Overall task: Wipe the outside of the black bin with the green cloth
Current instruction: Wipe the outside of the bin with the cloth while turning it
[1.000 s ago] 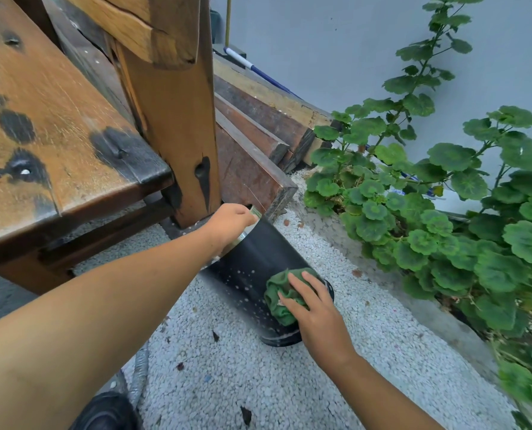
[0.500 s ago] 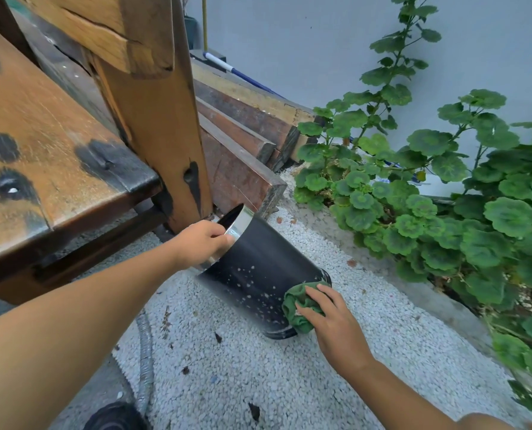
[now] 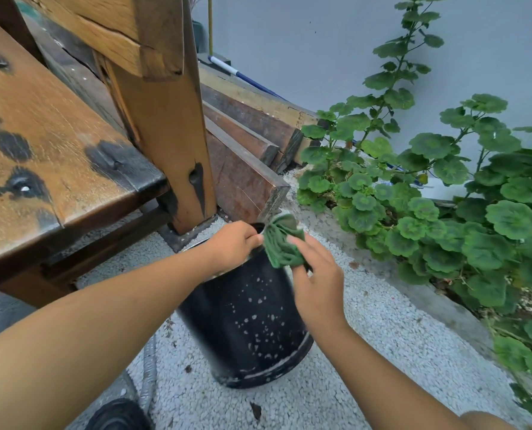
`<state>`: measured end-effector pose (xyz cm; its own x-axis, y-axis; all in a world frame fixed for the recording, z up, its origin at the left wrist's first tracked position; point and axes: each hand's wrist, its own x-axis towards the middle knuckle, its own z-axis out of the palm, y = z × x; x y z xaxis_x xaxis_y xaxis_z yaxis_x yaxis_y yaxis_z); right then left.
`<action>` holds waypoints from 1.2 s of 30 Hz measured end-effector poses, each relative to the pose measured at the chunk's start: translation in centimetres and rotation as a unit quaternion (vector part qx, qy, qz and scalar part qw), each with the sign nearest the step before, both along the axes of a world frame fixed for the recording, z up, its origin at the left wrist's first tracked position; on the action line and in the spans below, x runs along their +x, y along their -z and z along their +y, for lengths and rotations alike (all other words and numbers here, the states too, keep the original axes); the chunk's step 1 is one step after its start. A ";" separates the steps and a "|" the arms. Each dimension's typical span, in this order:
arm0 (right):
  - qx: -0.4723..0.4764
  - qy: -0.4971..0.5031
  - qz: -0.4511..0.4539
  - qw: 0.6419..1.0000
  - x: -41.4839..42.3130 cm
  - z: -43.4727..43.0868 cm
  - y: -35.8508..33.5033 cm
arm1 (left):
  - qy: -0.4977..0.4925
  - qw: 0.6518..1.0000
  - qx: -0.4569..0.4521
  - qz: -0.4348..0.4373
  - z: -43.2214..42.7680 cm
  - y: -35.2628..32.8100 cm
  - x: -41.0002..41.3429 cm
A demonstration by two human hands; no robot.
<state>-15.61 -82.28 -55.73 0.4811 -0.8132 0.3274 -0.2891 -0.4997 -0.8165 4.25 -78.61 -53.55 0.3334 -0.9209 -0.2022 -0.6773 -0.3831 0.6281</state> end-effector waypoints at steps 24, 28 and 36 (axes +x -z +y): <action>-0.170 -0.170 0.272 0.932 -5.8 2.4 8.0 | -0.107 0.993 0.011 0.058 1.4 0.0 2.3; -0.168 -0.173 0.285 0.927 -7.2 2.9 8.3 | -0.099 0.994 0.024 0.047 1.3 0.0 2.1; 0.018 -0.169 0.258 0.951 -7.9 1.0 7.0 | -0.134 0.987 0.054 0.075 1.6 0.3 2.8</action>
<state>-23.47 -81.29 -62.71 0.8061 -0.5898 -0.0484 -0.4836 -0.6094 -0.6283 7.10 -77.06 -53.82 0.5216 -0.7737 -0.3596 -0.4444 -0.6061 0.6596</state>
